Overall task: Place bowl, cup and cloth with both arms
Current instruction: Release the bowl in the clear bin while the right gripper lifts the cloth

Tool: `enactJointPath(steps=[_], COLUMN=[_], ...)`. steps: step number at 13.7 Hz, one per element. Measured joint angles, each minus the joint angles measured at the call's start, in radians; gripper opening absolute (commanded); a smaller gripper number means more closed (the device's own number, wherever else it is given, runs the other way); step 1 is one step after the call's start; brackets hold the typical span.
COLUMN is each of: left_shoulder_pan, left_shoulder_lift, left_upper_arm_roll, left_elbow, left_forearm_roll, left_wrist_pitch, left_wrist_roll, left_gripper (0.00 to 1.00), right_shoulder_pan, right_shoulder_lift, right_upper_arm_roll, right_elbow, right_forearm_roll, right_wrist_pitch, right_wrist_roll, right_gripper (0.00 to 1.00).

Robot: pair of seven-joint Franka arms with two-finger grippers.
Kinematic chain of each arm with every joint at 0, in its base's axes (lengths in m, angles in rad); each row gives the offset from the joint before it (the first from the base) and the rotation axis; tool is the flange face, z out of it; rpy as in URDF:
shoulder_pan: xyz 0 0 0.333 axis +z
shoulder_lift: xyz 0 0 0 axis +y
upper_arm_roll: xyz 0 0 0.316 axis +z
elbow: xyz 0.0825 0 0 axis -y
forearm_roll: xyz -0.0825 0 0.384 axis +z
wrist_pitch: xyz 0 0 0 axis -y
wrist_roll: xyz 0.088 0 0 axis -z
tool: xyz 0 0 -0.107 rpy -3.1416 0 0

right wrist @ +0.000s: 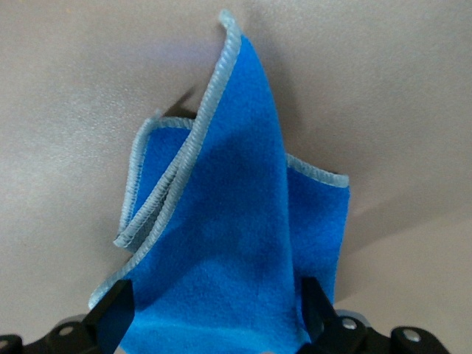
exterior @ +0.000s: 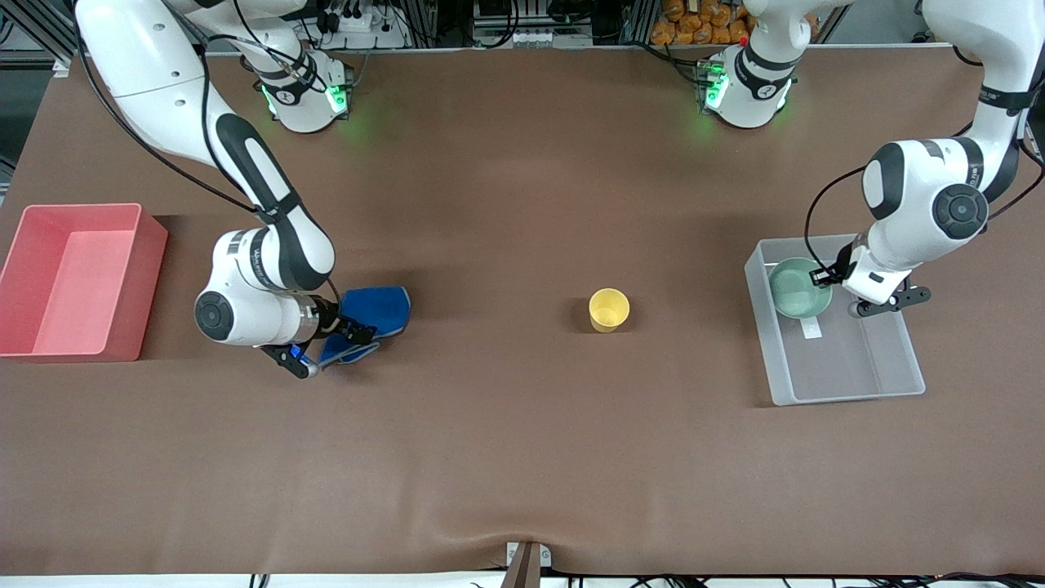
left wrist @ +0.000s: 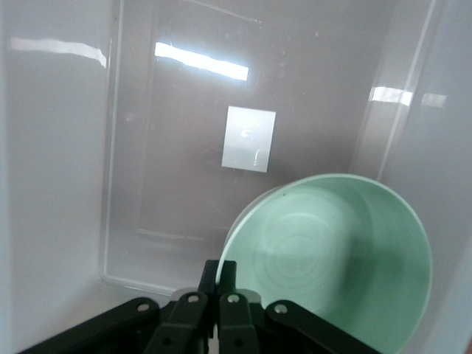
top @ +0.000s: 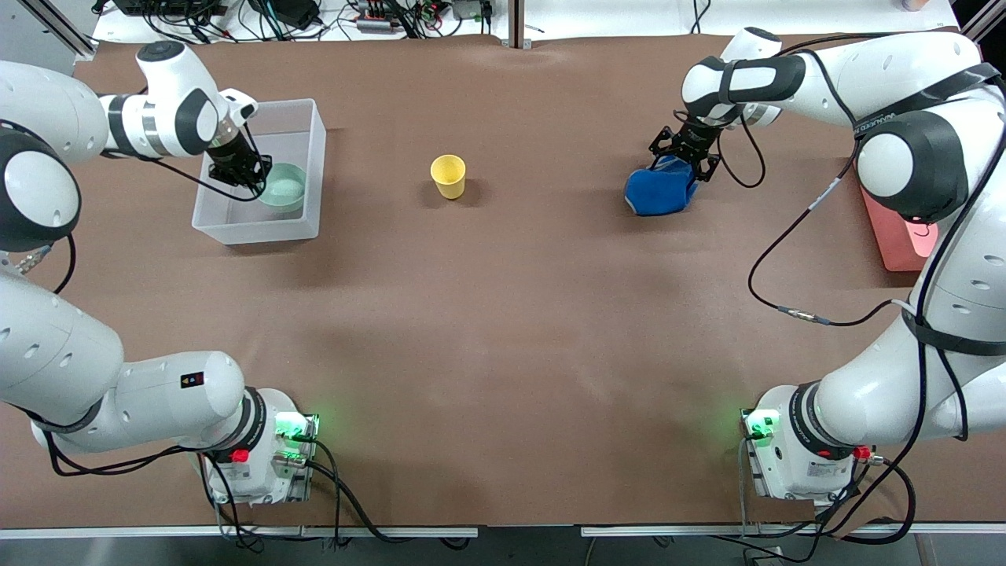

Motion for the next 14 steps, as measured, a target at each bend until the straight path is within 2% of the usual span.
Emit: enactJointPath(steps=[1,2,3,7,9,11,14], left_shoulder_pan=[0.001,0.001,0.003,0.025,0.046,0.050,0.048], left_shoulder_lift=[0.000,0.001,0.002,-0.005,-0.041,-0.105,-0.168], left_upper_arm_roll=[0.000,0.000,0.000,0.001,0.001,-0.008,-0.101], left_elbow=[-0.013,-0.020,-0.024,-0.017,0.006,0.052,0.186], left_forearm_roll=[0.000,0.000,0.000,0.000,0.000,0.000,-0.002], left_wrist_pitch=[0.014,0.022,0.025,0.038,0.034,-0.037,-0.201], left_wrist_roll=[0.000,0.000,0.000,0.025,0.055,0.058,0.016], left_gripper=[0.04,0.51,1.00,1.00,1.00,1.00,1.00], right_shoulder_pan=[0.000,0.000,0.000,0.000,0.000,0.000,-0.005], right_shoulder_lift=[0.000,0.000,0.000,-0.004,-0.011,-0.029,-0.080], right_upper_arm_roll=[-0.001,-0.002,-0.001,-0.002,-0.003,-0.005,-0.016], right_elbow=[-0.002,-0.004,-0.006,-0.006,-0.006,-0.006,-0.002], right_forearm_roll=[0.000,0.000,0.000,0.000,0.000,-0.003,-0.020], right_wrist_pitch=[0.000,0.001,0.001,0.002,0.003,0.006,0.014], right_wrist_roll=[-0.002,-0.008,-0.013,-0.020,-0.022,-0.031,-0.079], right_gripper=[0.30,0.00,0.00,0.00,0.00,0.00,0.00])
